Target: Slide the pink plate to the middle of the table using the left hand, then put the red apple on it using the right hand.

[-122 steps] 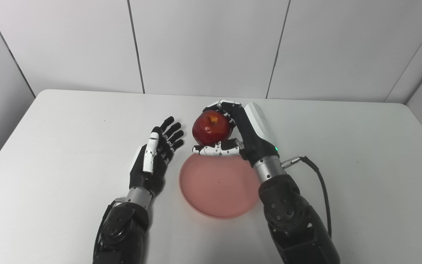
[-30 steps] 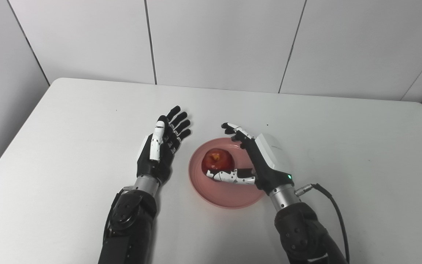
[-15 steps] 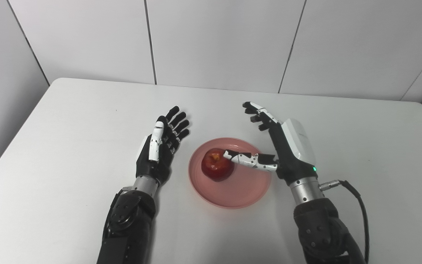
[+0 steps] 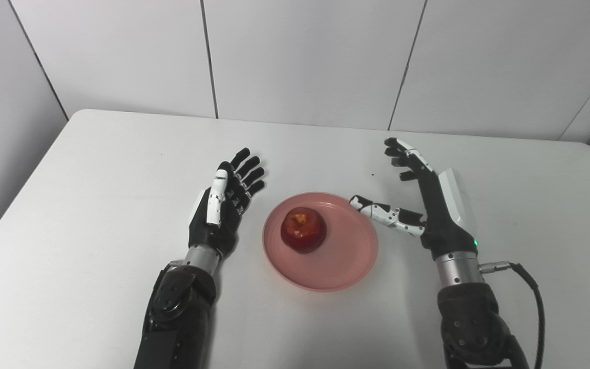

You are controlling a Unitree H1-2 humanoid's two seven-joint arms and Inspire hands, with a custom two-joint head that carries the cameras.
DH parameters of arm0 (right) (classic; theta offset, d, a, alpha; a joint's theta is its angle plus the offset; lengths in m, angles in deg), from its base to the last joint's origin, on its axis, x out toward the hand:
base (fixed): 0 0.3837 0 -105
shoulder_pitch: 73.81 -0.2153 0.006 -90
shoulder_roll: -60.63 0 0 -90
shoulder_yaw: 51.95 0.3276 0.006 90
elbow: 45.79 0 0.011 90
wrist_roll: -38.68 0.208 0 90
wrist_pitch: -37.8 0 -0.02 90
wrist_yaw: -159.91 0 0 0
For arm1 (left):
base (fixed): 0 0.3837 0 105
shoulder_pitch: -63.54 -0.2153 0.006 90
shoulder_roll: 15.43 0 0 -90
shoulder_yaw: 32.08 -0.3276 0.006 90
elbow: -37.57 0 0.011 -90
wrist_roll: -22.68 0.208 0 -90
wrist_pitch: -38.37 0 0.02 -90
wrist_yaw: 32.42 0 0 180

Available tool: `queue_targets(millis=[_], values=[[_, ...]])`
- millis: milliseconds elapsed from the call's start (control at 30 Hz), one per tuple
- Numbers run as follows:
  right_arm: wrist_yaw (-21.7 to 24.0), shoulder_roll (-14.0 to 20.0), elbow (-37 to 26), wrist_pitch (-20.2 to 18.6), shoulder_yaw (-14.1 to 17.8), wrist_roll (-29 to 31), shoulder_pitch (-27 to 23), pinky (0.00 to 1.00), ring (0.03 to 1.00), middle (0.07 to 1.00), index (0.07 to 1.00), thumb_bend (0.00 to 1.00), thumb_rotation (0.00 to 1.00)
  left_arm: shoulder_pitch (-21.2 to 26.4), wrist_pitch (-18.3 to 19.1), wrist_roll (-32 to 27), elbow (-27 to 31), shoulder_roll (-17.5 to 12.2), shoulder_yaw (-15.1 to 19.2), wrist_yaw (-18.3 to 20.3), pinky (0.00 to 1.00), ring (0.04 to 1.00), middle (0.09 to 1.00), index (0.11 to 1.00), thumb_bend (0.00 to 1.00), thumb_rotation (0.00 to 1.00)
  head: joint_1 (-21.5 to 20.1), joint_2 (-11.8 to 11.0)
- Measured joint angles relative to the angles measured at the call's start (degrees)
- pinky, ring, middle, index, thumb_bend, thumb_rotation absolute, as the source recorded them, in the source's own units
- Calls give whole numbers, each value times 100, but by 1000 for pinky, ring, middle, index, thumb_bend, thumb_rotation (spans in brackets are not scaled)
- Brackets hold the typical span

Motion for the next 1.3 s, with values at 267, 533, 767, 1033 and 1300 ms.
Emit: queue_targets(millis=[267, 533, 767, 1033, 1300], values=[[-339, -91, 394, 202, 270, 413, 187, 672, 745, 768, 796, 1000, 584, 4, -53, 0, -31, -12, 7, 27, 901, 893, 902, 881, 403, 1000, 18, 0], [-593, -150, 892, 353, 316, 557, 357, 669, 742, 763, 791, 1000, 700, 5, -66, 1, -44, -15, 4, 35, 897, 890, 897, 875, 392, 1000, 35, -9], [-778, -231, 1231, 522, 360, 709, 405, 684, 759, 780, 790, 864, 891, 2, -68, 5, -37, -14, -4, 35, 903, 894, 900, 876, 383, 1000, 79, -18], [-847, -272, 1481, 815, 403, 1076, 461, 725, 764, 785, 794, 756, 998, -7, -67, 6, -29, -15, -7, 35, 903, 895, 902, 877, 380, 1000, 106, -35], [-851, -327, 1753, 1232, 523, 1730, 437, 742, 799, 816, 815, 563, 1000, -22, -67, 10, -12, -32, -12, 35, 902, 891, 897, 874, 376, 1000, 123, -35]])
